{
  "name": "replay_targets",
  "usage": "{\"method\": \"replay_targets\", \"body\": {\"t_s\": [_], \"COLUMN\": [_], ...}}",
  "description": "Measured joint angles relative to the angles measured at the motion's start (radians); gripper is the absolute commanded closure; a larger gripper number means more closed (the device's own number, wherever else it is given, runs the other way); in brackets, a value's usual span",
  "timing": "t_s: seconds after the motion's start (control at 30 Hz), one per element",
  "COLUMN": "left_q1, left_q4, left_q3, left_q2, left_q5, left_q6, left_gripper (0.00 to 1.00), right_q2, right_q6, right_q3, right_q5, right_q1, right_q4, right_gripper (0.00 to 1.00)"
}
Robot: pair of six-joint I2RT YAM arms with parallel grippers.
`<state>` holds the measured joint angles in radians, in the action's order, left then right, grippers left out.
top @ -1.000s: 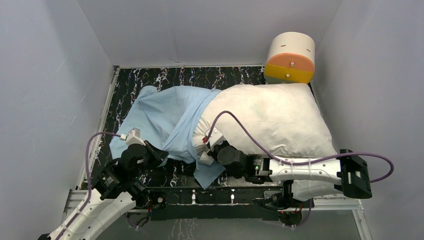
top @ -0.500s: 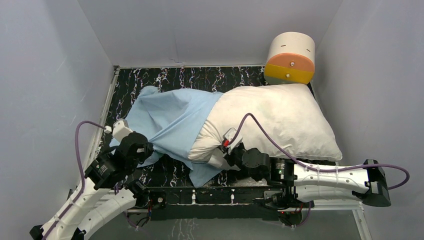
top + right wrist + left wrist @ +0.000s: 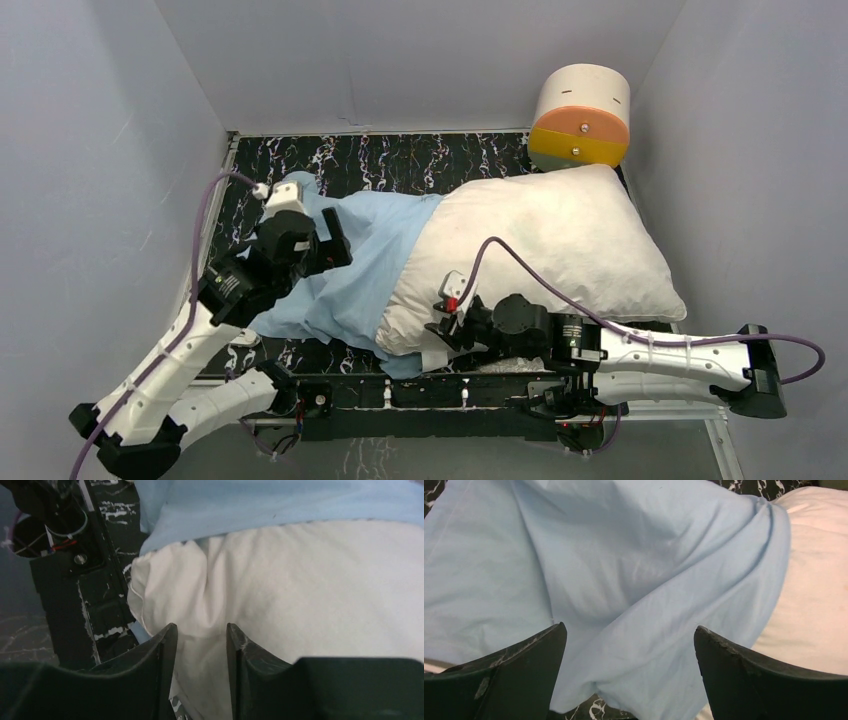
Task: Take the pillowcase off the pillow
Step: Remove the pillow from the pillowcase.
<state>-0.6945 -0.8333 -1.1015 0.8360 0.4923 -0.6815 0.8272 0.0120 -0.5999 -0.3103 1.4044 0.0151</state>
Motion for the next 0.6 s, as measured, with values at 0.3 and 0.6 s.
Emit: {"method": "replay_targets", "body": {"t_s": [0.3, 0.6], "left_q1": [0.047, 0.237], "left_q4": [0.198, 0.301], "left_q3": [-0.123, -0.115], "left_q2": [0.381, 0.567], "left_q5": [-0.296, -0.683], "left_q6": [0.21, 0.289], "left_gripper": [0.02, 0.31], "right_q2": [0.024, 0.174], "right_q6": [-0.082, -0.287], "right_q3": [-0.23, -0.295], "right_q5": [-0.338, -0.407], "right_q1": [-0.001, -0.167], "right_q4": [0.04, 0.267], "right_gripper": [0.13, 0.1]}}
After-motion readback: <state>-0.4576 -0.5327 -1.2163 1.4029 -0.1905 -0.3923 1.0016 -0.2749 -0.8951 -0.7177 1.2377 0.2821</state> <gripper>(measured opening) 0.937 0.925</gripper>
